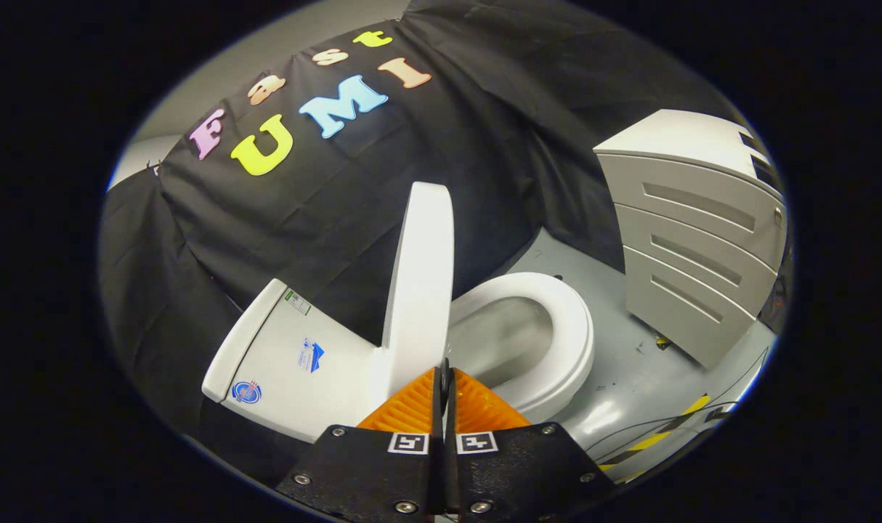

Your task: Open the toilet lid.

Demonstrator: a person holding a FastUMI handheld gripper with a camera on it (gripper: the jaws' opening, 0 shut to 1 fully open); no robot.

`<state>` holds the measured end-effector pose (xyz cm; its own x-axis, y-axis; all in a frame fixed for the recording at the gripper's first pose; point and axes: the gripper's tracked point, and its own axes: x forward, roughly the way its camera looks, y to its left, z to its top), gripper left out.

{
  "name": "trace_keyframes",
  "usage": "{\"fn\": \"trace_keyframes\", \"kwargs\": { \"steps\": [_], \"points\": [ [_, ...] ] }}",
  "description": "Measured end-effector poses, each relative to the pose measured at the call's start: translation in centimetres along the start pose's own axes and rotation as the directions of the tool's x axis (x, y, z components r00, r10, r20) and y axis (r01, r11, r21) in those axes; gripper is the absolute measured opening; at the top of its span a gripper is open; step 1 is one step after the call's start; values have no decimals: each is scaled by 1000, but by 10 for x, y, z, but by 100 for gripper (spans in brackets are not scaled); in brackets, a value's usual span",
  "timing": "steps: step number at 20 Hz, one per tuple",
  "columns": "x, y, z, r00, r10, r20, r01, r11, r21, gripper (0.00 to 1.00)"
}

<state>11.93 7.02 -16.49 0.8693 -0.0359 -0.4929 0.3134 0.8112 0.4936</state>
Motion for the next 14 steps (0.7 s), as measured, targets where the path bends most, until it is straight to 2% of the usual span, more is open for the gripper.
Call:
{"fn": "trace_keyframes", "kwargs": {
  "steps": [14],
  "points": [
    [-17, 76, 4, 996, 23, 92, -3, 977, -213, 0]
  ]
}}
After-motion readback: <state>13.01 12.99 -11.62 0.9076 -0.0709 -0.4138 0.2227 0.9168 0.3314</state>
